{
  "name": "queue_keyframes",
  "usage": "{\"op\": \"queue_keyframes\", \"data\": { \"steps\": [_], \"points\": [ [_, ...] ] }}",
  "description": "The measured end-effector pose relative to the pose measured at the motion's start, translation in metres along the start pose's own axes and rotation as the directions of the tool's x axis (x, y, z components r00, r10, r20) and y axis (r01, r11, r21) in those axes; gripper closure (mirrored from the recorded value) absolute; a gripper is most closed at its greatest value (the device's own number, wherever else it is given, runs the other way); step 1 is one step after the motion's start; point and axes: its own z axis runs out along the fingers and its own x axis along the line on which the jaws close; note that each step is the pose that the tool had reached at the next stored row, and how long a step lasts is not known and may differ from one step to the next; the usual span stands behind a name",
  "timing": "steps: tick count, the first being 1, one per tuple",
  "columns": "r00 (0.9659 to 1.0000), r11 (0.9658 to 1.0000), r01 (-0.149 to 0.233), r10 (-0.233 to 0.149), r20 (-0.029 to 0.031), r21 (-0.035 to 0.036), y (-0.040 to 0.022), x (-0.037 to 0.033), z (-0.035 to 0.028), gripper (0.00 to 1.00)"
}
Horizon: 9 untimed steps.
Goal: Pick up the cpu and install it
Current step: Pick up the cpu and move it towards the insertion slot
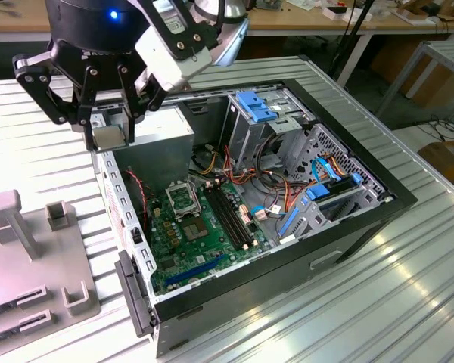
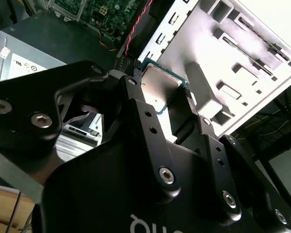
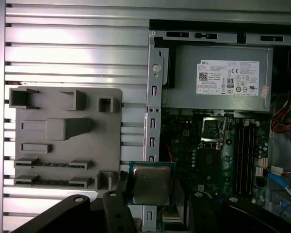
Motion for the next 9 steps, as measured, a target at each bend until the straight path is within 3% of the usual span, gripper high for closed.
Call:
{"op": "queue_keyframes", "data": {
  "steps": [9],
  "points": [
    [1.0, 1.0, 0.0, 0.0, 0.0, -0.0001, -0.0008, -0.0132, -0.0002, 0.53]
  ]
}}
